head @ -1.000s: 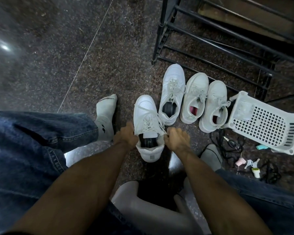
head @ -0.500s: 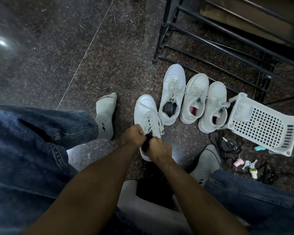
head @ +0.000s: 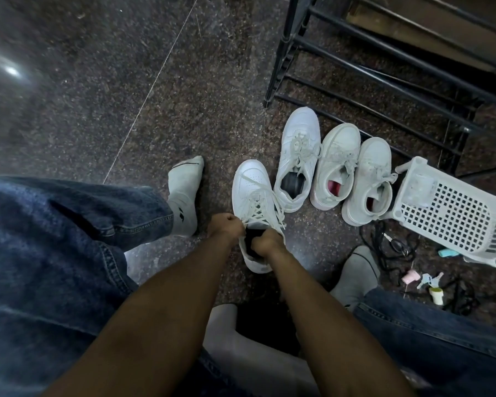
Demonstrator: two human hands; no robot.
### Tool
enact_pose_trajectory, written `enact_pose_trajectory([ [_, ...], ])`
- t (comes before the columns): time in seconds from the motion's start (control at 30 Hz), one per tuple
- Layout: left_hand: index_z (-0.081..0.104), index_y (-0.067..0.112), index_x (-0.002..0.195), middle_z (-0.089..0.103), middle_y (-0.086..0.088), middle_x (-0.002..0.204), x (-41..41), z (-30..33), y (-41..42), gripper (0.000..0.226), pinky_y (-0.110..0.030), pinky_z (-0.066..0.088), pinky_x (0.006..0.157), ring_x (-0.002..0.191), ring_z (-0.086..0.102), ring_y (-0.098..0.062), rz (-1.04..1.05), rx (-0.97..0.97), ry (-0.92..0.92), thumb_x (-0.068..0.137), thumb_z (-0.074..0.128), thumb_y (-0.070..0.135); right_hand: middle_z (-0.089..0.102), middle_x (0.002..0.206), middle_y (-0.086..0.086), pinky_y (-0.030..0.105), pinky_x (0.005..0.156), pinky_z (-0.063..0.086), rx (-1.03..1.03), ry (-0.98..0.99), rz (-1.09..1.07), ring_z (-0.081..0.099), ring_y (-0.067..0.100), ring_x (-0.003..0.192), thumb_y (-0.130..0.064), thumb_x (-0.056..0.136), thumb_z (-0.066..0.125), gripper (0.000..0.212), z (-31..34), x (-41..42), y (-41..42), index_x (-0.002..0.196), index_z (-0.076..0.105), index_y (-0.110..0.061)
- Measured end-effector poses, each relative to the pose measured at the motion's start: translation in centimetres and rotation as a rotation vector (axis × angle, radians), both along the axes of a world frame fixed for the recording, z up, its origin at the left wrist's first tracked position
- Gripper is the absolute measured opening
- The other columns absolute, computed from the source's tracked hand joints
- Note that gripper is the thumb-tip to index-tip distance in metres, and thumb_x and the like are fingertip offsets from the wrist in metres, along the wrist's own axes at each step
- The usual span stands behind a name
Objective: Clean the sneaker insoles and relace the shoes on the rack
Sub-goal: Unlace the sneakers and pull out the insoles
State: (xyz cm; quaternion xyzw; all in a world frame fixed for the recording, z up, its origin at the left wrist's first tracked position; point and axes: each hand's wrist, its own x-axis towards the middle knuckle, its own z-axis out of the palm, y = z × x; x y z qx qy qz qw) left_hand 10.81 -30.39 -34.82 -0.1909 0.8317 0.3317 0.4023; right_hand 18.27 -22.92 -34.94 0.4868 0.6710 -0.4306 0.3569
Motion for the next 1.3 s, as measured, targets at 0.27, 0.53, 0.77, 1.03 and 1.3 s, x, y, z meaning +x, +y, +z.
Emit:
enact_pose_trajectory([
  [0.27,0.066,0.013,0.057,0.071,-0.009,0.078,0.1,0.0,0.1,0.018,-0.046,0.06,0.071,0.08,0.069,-0.028,-0.017,0.025,0.01,0.065,0.065,-0.003,0.055,0.133,0.016,0.046,0.103,0.043,-0.076,-0.024,-0.079,0.05,0.032,0.124,-0.038,0.077,0.064,0.061,-0.9,-0.4,-0.2,0.128,0.056,-0.006],
  [0.53,0.078,0.013,0.085,0.074,-0.008,0.089,0.6,-0.2,0.2,0.016,-0.032,0.058,0.075,0.084,0.07,-0.024,-0.04,0.021,0.085,0.075,0.07,0.004,0.038,0.146,0.008,0.054,0.108,0.019,0.187,0.0,0.104,0.034,0.027,0.136,-0.062,0.089,0.044,0.068,1.0,1.2,-1.0,0.142,0.037,-0.019],
  [0.77,0.07,0.011,0.071,0.068,-0.007,0.075,1.0,-0.2,-0.4,0.011,-0.029,0.053,0.068,0.074,0.064,-0.023,-0.267,-0.017,0.02,0.072,0.079,0.017,0.06,0.127,0.002,0.04,0.102,0.027,0.261,-0.012,0.077,0.053,0.021,0.119,-0.036,0.091,0.052,0.032,1.4,1.1,0.3,0.119,0.058,-0.02],
  [1.03,0.043,0.017,0.066,0.061,-0.009,0.082,1.4,-0.3,-1.5,0.032,-0.028,0.031,0.062,0.08,0.057,-0.022,-0.62,0.042,0.108,0.088,0.066,0.02,0.067,0.112,0.004,0.033,0.091,0.041,0.304,0.093,0.189,0.061,0.026,0.108,-0.024,0.084,0.056,0.022,0.4,2.2,1.0,0.102,0.068,-0.021],
  [1.3,0.048,0.008,0.063,0.057,-0.012,0.059,1.4,-0.8,-2.2,0.034,-0.026,0.047,0.039,0.046,0.058,-0.02,-0.382,0.118,-0.02,0.085,0.073,0.016,0.068,0.084,0.004,0.027,0.076,0.051,-0.121,0.338,-0.476,0.064,0.021,0.088,-0.003,0.079,0.071,0.005,0.9,3.3,3.1,0.08,0.072,-0.007],
])
